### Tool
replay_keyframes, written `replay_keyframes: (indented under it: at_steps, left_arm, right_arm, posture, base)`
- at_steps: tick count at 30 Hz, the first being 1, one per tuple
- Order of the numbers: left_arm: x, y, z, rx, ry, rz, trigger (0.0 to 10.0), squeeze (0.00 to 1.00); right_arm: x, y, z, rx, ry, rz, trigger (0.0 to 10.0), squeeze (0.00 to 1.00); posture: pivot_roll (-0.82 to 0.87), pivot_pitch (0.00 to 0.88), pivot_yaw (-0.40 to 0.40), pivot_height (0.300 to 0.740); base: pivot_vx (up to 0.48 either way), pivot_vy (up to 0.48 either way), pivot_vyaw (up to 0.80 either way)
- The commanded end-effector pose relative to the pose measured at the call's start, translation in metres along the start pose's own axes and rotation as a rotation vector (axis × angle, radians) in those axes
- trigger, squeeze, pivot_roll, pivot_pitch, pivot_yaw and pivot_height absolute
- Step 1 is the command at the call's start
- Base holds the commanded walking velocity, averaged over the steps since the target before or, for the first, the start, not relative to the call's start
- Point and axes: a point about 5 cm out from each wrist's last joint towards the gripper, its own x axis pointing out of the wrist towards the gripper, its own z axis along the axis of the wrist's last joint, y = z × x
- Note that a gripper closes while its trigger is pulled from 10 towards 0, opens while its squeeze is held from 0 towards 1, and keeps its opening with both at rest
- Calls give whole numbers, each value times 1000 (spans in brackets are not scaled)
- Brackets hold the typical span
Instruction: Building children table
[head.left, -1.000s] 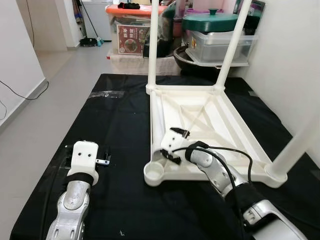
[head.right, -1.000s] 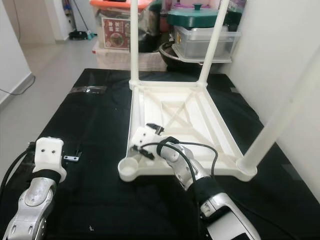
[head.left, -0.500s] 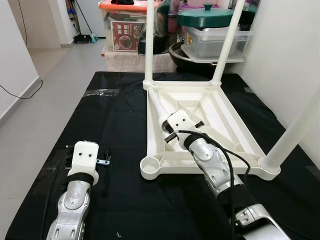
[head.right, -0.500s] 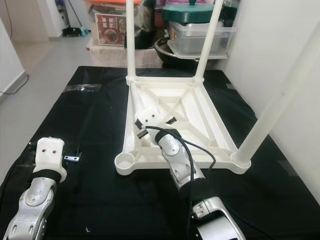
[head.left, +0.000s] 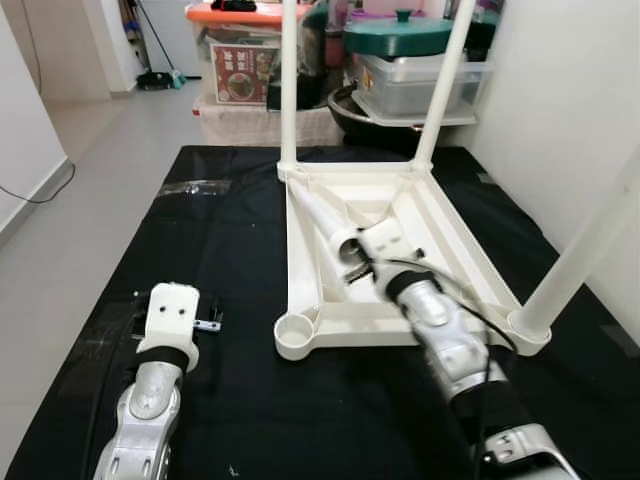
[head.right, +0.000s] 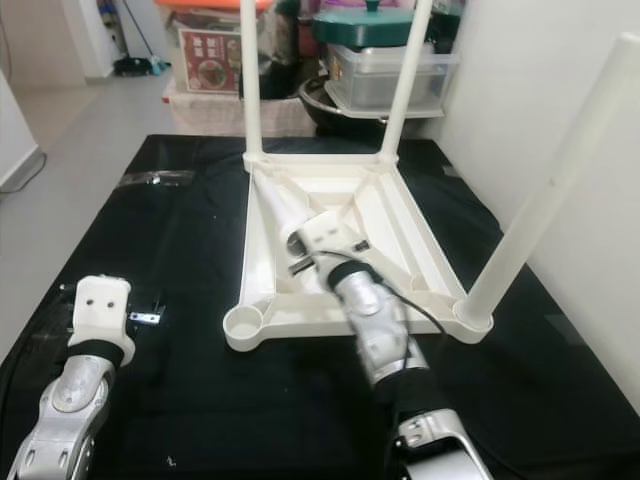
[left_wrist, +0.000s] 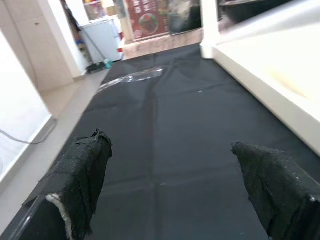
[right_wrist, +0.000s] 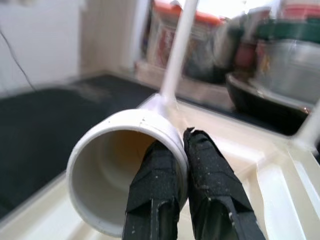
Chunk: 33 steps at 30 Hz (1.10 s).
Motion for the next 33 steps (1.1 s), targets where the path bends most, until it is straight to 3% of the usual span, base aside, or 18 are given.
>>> replay_keyframes:
  at_steps: [1, 6, 8, 9, 11, 12, 14, 16, 17, 18, 19, 21, 26, 27, 29, 30, 32, 33]
  left_arm:
    - [-2, 1, -1, -50, 10, 9, 10000, 0]
    - [1, 0, -2, -77, 14, 0, 10000, 0]
    - [4, -4, 4, -127, -6, -19, 10000, 0]
    - [5, -4, 7, -212, -8, -12, 10000, 0]
    - [6, -3, 9, -273, -9, -7, 10000, 0]
    - [7, 1, 19, -455, -46, -24, 10000, 0]
    - [7, 2, 22, -491, -58, -31, 10000, 0]
    - [7, 2, 30, -710, -79, -81, 10000, 0]
    - [7, 2, 30, -710, -79, -81, 10000, 0]
    - [6, 2, 35, -831, -99, -125, 10000, 0]
    - [6, 2, 35, -831, -99, -125, 10000, 0]
    - [4, 2, 45, -988, -142, -195, 10000, 0]
    - [3, 3, 49, -1077, -162, -225, 10000, 0]
    - [3, 5, 50, -1139, -175, -238, 10000, 0]
    - [3, 5, 50, -1139, -175, -238, 10000, 0]
    - [4, 11, 50, -1197, -187, -225, 10000, 0]
    - [4, 11, 50, -1197, -187, -225, 10000, 0]
    - [8, 23, 48, -1261, -203, -180, 10000, 0]
  right_arm:
    - [0, 4, 26, 11, -151, 103, 0, 35]
    - [1, -4, 38, 24, -212, 95, 0, 43]
    - [-1, -7, 46, 114, -270, 97, 0, 51]
    - [-3, -4, 47, 163, -280, 118, 0, 63]
    - [-4, -3, 47, 195, -286, 133, 0, 63]
    - [-9, 6, 43, 249, -284, 202, 0, 63]
    - [-10, 8, 41, 259, -283, 219, 0, 59]
    - [-12, 14, 36, 318, -265, 273, 0, 63]
    - [-12, 14, 36, 318, -265, 273, 0, 63]
    - [-14, 17, 33, 363, -263, 305, 0, 63]
    - [-14, 17, 33, 363, -263, 305, 0, 63]
    - [-16, 23, 28, 422, -256, 350, 0, 59]
    - [-16, 26, 22, 470, -241, 367, 0, 67]
    - [-18, 30, 20, 525, -235, 392, 0, 63]
    - [-18, 30, 20, 525, -235, 392, 0, 63]
    - [-21, 36, 17, 583, -225, 445, 0, 59]
    - [-21, 36, 17, 583, -225, 445, 0, 59]
    - [-29, 43, 13, 624, -206, 528, 0, 59]
  posture:
    - [98, 0, -44, 740]
    - [86, 0, -35, 740]
    - [89, 0, -33, 740]
    - [89, 0, -33, 740]
    - [89, 0, -34, 740]
    - [90, 0, -38, 740]
    - [90, 0, -38, 740]
    - [94, 0, -44, 740]
    - [94, 0, -44, 740]
    - [93, 0, -45, 740]
    - [93, 0, -45, 740]
    - [94, 0, -46, 740]
    - [101, 0, -47, 740]
    - [105, 0, -49, 740]
    - [105, 0, -49, 740]
    - [106, 0, -47, 740]
    - [106, 0, -47, 740]
    - [101, 0, -48, 740]
  base:
    - [0, 0, 0]
    - [0, 0, 0]
    - [0, 0, 0]
    - [0, 0, 0]
    - [0, 0, 0]
    - [0, 0, 0]
    - [0, 0, 0]
    - [0, 0, 0]
    - [0, 0, 0]
    - [0, 0, 0]
    - [0, 0, 0]
    - [0, 0, 0]
    - [0, 0, 0]
    - [0, 0, 0]
    - [0, 0, 0]
    - [0, 0, 0]
    - [0, 0, 0]
    - [0, 0, 0]
